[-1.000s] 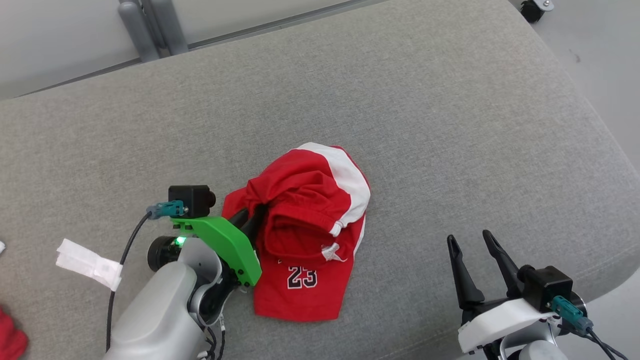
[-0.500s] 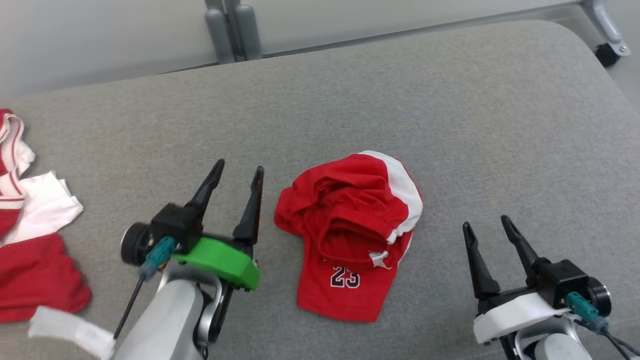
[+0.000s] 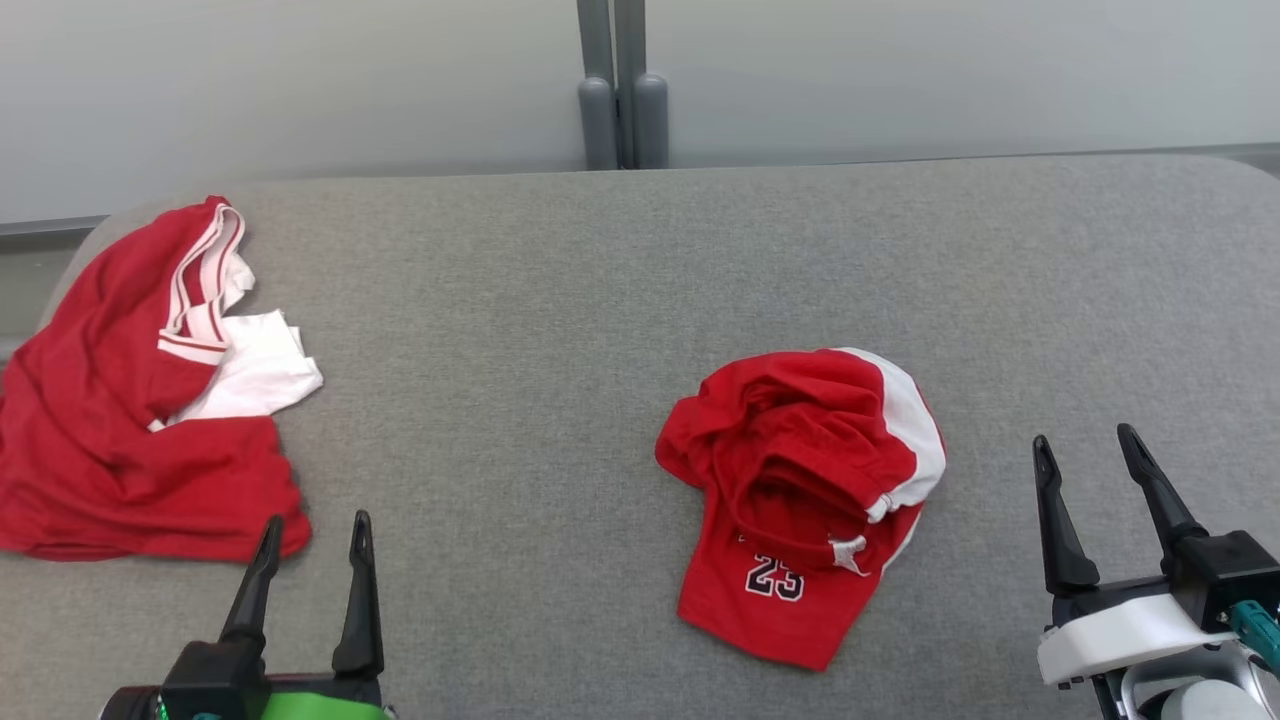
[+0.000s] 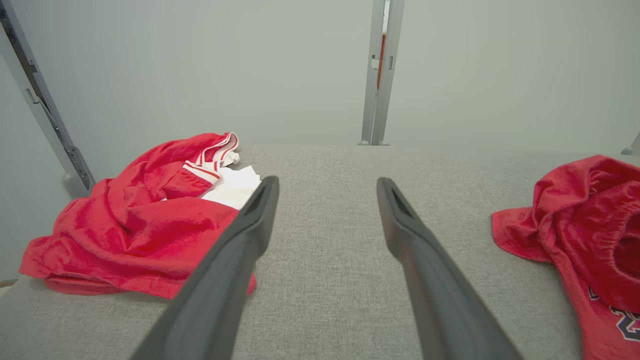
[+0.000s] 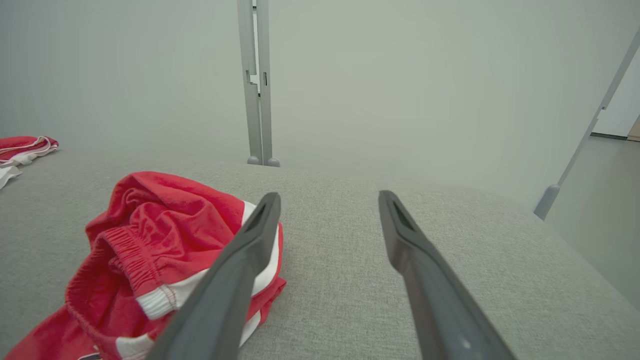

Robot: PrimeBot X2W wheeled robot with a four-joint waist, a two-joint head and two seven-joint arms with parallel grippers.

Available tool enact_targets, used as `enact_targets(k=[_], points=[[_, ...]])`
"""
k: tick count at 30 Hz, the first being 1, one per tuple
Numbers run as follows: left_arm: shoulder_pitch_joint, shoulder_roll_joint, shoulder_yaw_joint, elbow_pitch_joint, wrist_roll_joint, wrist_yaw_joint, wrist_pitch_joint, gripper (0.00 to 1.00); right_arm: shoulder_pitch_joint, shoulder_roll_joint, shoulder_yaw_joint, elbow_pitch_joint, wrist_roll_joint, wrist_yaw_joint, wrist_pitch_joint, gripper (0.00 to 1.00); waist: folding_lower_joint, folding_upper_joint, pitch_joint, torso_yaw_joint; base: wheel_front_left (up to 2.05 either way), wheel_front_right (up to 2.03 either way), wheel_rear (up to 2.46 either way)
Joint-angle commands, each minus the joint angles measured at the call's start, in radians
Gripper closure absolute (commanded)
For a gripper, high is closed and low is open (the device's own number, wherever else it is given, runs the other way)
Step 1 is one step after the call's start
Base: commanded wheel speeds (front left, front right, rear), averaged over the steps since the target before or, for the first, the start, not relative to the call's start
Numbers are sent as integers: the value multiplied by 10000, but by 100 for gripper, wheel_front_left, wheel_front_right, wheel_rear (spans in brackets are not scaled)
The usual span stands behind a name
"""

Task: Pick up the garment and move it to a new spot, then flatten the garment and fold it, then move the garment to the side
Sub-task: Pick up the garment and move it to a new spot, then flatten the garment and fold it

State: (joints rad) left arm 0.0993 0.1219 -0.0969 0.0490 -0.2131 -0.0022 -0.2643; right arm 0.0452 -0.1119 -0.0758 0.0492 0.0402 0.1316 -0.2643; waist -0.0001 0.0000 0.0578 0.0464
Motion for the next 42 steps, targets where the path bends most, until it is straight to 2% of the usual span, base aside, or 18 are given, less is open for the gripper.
enact_targets(k=[1,6,10,31,35,42], points=[[240,-13,186,133,164,-186,-1,0,145,-49,-37,62,-128,-17,-3,0,1,0,-361,405,0,0,0],[301,-162,744,743,408,-949,-1,0,321,49,-98,487,-269,-17,-3,0,1,0,-365,485,0,0,0],[39,-263,815,1069,475,-1197,-1,0,353,201,-129,712,-300,-17,-3,0,1,0,-329,365,0,0,0],[-213,-282,318,1348,428,-1288,-2,0,187,400,43,818,-221,-17,-2,0,1,0,-297,-132,0,0,0],[-781,-328,-1152,1487,292,-1289,-2,0,76,379,117,819,-153,-17,-2,0,1,0,-237,-310,0,0,0],[-2746,-83,-5108,2253,-569,-1276,309,0,-192,388,322,801,-88,-17,-2,0,1,0,9,-1127,0,0,0]])
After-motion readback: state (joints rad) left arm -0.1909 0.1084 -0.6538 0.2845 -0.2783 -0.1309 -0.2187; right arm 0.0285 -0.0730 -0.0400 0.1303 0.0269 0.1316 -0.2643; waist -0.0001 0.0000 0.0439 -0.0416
